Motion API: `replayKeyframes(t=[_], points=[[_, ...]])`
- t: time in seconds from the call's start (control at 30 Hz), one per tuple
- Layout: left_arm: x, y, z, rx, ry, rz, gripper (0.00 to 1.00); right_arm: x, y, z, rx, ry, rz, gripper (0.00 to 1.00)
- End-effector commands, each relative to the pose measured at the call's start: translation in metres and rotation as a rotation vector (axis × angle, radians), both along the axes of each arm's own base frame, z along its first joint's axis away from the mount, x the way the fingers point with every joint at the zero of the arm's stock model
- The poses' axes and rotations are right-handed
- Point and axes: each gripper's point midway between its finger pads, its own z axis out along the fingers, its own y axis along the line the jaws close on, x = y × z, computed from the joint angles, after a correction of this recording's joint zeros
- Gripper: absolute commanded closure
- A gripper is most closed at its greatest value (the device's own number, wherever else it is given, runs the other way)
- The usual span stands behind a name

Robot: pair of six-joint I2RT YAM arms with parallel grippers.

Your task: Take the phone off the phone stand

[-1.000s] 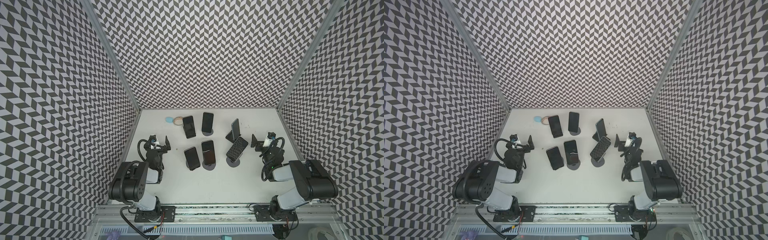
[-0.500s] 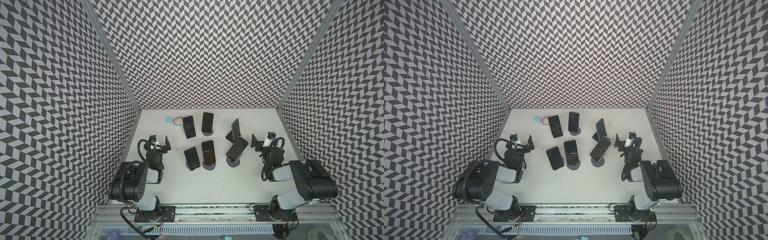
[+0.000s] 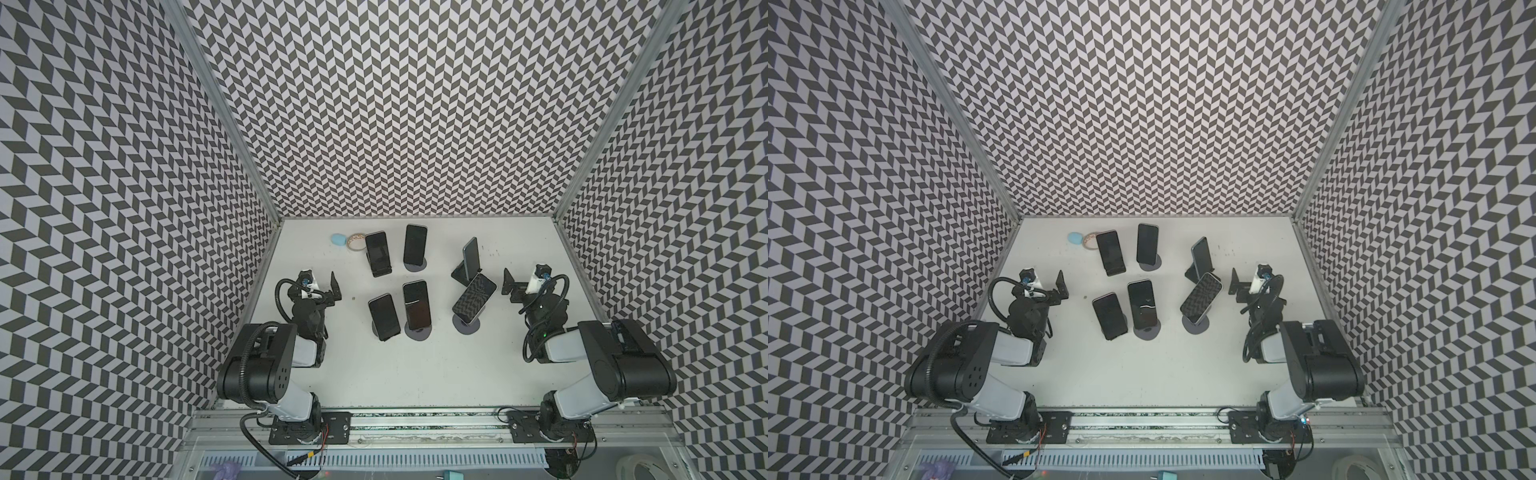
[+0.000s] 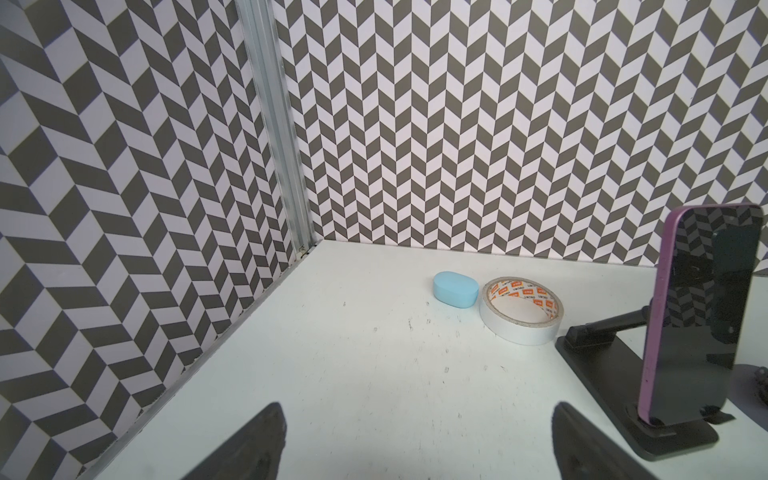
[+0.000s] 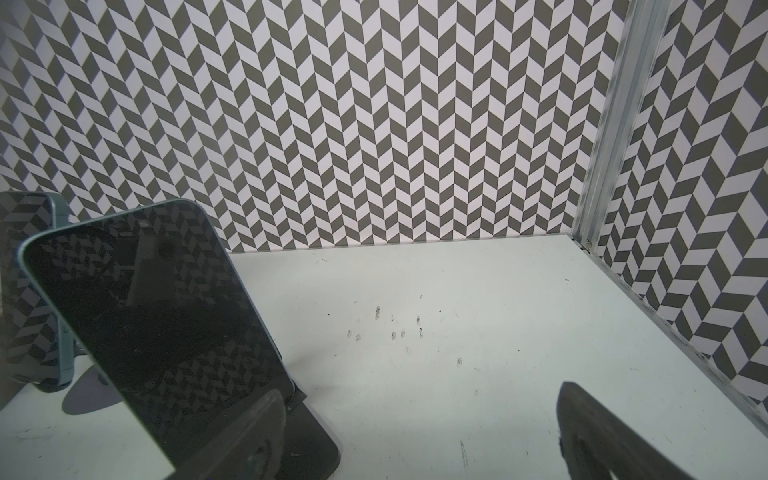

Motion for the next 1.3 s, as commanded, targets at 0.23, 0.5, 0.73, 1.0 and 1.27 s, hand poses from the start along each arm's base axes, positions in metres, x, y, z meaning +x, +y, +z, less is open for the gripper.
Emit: replayKeyframes(t=[0.23,0.5,0.73,1.0,1.27], points=[[-0.007,0.004,0.022,-0.007,-0.043,0.027,0.0,-0.001,-0.008,0.021,0.018,-0.054,-0.042,0.01],[-0.011,0.005,0.041,-0.01,-0.067,0.033,0.0,-0.005,-0.017,0.035,0.038,-0.045,-0.094,0.01],[-0.009,0.005,0.071,0.01,-0.086,0.032,0.0,-0.01,-0.014,0.06,0.024,-0.098,-0.079,0.01],[-0.009,0.001,0.117,0.015,-0.109,0.023,0.01,-0.005,-0.012,0.09,0.035,-0.083,-0.068,0.0],[-0.015,-0.025,0.178,0.016,-0.146,-0.054,0.04,-0.007,-0.001,0.131,0.12,-0.094,-0.001,0.0]])
